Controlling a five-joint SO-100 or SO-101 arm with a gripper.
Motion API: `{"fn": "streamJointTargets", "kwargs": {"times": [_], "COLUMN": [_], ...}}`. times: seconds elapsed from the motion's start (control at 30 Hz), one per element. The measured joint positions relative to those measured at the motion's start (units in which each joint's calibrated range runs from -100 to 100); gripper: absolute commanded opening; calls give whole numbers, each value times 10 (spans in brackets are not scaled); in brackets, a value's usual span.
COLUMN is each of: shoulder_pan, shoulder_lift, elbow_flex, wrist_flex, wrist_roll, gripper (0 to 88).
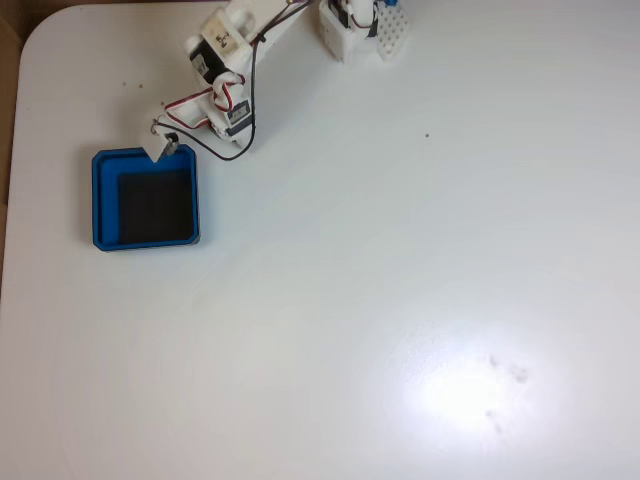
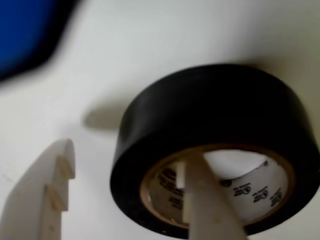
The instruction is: Pick the black tape roll and drop it in the blue box
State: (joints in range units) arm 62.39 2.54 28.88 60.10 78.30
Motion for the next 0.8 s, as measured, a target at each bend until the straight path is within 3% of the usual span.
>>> {"fn": "streamJointTargets", "kwargs": {"times": [0.8], "shoulder_pan": [6], "shoulder_lift": [36], "elbow_flex": [-12], "wrist_flex": [-4], "wrist_roll": [-1], "gripper": [160]}}
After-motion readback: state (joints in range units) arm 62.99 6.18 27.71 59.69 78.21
